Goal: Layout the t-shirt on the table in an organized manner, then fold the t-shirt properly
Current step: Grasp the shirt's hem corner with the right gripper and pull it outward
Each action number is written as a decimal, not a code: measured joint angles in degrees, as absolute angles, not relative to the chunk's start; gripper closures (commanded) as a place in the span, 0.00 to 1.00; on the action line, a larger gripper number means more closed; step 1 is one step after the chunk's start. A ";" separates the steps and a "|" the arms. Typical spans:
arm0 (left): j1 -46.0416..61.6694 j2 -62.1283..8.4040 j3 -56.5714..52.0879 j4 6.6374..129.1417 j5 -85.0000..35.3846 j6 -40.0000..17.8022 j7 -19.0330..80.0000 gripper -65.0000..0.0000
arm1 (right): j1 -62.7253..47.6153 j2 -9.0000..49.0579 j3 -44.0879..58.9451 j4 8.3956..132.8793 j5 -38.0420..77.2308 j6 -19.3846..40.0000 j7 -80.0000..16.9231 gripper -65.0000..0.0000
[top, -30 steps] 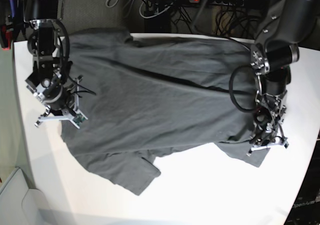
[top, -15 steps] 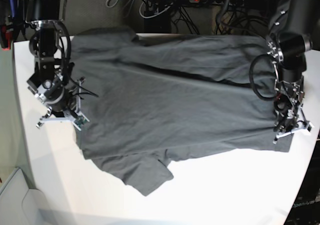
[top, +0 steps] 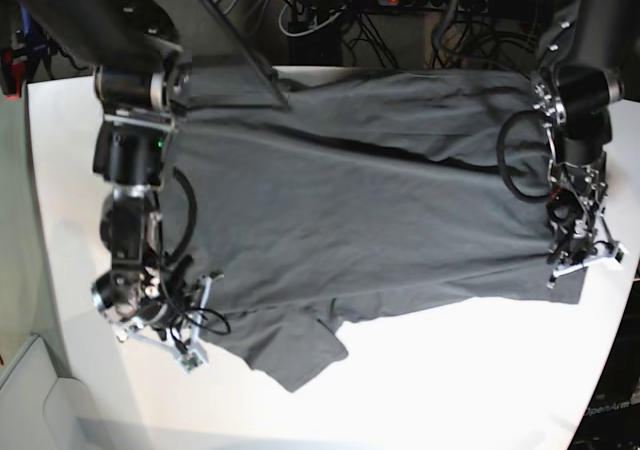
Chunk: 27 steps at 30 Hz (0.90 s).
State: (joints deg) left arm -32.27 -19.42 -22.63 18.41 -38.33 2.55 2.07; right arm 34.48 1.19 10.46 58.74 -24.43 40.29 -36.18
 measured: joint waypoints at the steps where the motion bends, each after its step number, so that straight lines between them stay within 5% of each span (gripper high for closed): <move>1: -32.27 -19.35 -22.59 18.41 -38.30 2.59 2.04 1.00 | 36.93 0.91 10.59 54.98 -24.49 40.23 -36.29 1.00; 17: -30.96 -19.35 -22.39 18.65 -38.68 1.02 0.99 1.00 | 43.66 1.30 10.66 26.06 -24.36 40.12 2.22 1.00; 27: -30.15 -19.35 -22.39 18.87 -38.61 0.89 0.34 1.00 | 36.14 5.69 10.39 24.43 -23.55 39.81 5.78 1.00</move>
